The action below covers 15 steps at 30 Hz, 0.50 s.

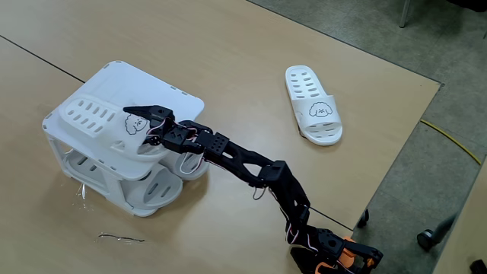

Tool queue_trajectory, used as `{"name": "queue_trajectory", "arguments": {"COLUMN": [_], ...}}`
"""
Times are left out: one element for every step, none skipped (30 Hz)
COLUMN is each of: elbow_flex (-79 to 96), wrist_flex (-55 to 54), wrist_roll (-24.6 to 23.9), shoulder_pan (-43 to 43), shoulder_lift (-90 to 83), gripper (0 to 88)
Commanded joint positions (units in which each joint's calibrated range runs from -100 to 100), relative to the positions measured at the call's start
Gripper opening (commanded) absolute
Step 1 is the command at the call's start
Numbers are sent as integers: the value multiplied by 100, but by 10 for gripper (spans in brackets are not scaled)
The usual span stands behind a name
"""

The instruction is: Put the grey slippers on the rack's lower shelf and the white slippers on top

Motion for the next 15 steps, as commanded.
{"name": "queue_trajectory", "arguments": {"elbow_flex": [288, 333, 342, 342, 351, 423, 477, 495, 495, 495, 531, 712, 955, 1226, 1533], "wrist_flex": [7, 7, 7, 7, 7, 7, 7, 7, 7, 7, 16, 16, 16, 7, 7], "wrist_roll": [37, 37, 37, 37, 37, 37, 37, 37, 37, 37, 37, 37, 37, 37, 37], "shoulder_pan": [-38, -38, -38, -38, -38, -38, -38, -38, -47, -55, -104, -145, -154, -154, -154], "shoulder_lift": [-1132, -1165, -1182, -1191, -1191, -1199, -1208, -1208, -1208, -1224, -1283, -1367, -1510, -1704, -1897], "gripper": [315, 268, 237, 220, 218, 219, 219, 219, 219, 219, 219, 219, 220, 220, 220]}}
